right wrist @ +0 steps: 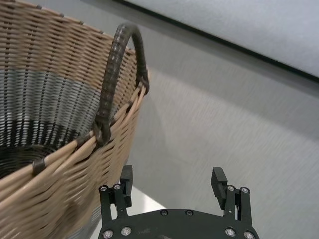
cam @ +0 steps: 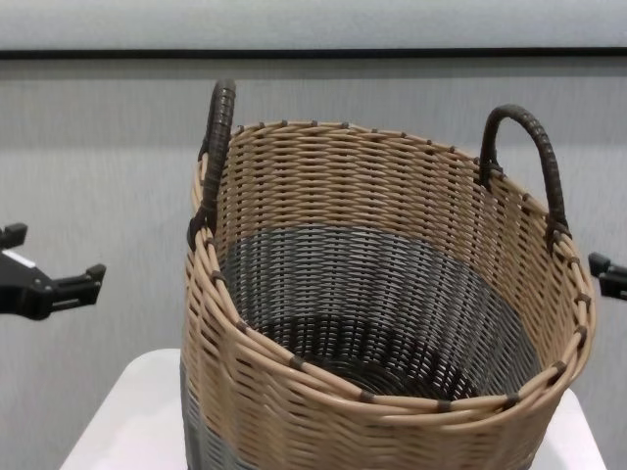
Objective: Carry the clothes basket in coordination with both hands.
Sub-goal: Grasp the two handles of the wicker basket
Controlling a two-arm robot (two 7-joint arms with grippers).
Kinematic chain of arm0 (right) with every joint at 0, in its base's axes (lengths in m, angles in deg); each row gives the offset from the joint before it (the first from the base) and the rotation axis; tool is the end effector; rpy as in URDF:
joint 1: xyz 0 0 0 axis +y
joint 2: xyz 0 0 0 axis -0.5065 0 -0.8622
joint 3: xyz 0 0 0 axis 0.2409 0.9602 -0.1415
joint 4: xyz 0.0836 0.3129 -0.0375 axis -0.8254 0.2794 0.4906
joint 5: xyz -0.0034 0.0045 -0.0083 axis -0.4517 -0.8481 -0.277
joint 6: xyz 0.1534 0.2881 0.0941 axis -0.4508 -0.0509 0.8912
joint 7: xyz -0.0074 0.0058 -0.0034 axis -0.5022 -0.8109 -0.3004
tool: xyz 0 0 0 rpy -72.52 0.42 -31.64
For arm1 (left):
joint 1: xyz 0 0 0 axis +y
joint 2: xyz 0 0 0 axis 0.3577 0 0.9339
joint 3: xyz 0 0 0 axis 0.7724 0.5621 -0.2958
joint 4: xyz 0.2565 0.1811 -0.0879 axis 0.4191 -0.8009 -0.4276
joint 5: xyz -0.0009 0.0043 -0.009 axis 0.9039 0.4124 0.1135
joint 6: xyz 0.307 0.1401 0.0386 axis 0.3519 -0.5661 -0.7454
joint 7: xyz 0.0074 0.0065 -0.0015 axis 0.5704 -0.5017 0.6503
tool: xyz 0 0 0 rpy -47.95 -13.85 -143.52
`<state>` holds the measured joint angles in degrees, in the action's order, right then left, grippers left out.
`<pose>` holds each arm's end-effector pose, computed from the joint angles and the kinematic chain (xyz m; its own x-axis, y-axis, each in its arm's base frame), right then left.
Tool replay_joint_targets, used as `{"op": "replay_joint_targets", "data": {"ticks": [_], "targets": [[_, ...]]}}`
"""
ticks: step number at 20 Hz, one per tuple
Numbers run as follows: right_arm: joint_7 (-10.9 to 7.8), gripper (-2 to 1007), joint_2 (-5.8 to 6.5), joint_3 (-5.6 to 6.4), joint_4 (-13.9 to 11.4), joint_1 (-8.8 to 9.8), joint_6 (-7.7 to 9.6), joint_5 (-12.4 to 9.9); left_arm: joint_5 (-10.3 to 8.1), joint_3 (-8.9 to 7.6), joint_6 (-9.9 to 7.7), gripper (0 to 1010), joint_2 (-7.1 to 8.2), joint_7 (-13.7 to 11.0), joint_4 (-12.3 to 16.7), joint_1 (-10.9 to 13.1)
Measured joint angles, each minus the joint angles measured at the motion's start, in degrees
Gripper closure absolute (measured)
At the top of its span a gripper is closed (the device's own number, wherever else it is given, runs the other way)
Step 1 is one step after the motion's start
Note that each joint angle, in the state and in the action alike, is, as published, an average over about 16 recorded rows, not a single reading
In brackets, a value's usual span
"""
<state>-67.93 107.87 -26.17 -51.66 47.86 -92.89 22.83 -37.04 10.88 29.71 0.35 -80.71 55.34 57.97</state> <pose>0.3947 -0.0960 -0.3428 0.3014 -0.8797 0.3679 0.9531 0.2886 -0.0908 0.3920 0.0938 -0.3342 0.2832 0.8806 0.3800 -0.9570 0.2853 0.0521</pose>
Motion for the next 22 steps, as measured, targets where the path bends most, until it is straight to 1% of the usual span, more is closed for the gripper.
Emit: {"op": "replay_joint_targets", "data": {"ticks": [6, 10, 12, 15, 17, 20, 22], "targets": [[-1.56, 4, -0.92, -0.13, 2.59, -0.21, 0.31, 0.23, 1.4, -1.22, 0.99, 10, 0.22, 0.86, 2.26, 1.06], [-2.69, 4, -1.69, -0.25, 4.58, -0.39, 0.59, 0.61, 1.99, -2.55, 1.92, 10, 0.71, 0.95, 5.02, 2.26], [-3.13, 4, -2.04, -0.31, 5.42, -0.46, 0.73, 0.93, 1.84, -3.28, 2.43, 10, 1.14, 0.47, 6.83, 2.99], [-3.63, 4, -2.55, -0.44, 6.54, -0.62, 0.95, 1.62, 0.97, -4.4, 3.04, 10, 1.9, -0.76, 9.83, 4.11], [-3.87, 4, -2.87, -0.54, 7.18, -0.78, 1.09, 2.14, 0.01, -5.14, 3.24, 10, 2.42, -1.88, 11.89, 4.8], [-4.13, 4, -3.33, -0.63, 7.97, -1.11, 1.24, 2.97, -1.99, -6.22, 3.13, 10, 3.16, -4.03, 14.97, 5.69], [-4.29, 4, -3.6, -0.68, 8.43, -1.35, 1.31, 3.55, -3.82, -6.85, 2.58, 10, 3.66, -5.85, 16.94, 6.15]]}}
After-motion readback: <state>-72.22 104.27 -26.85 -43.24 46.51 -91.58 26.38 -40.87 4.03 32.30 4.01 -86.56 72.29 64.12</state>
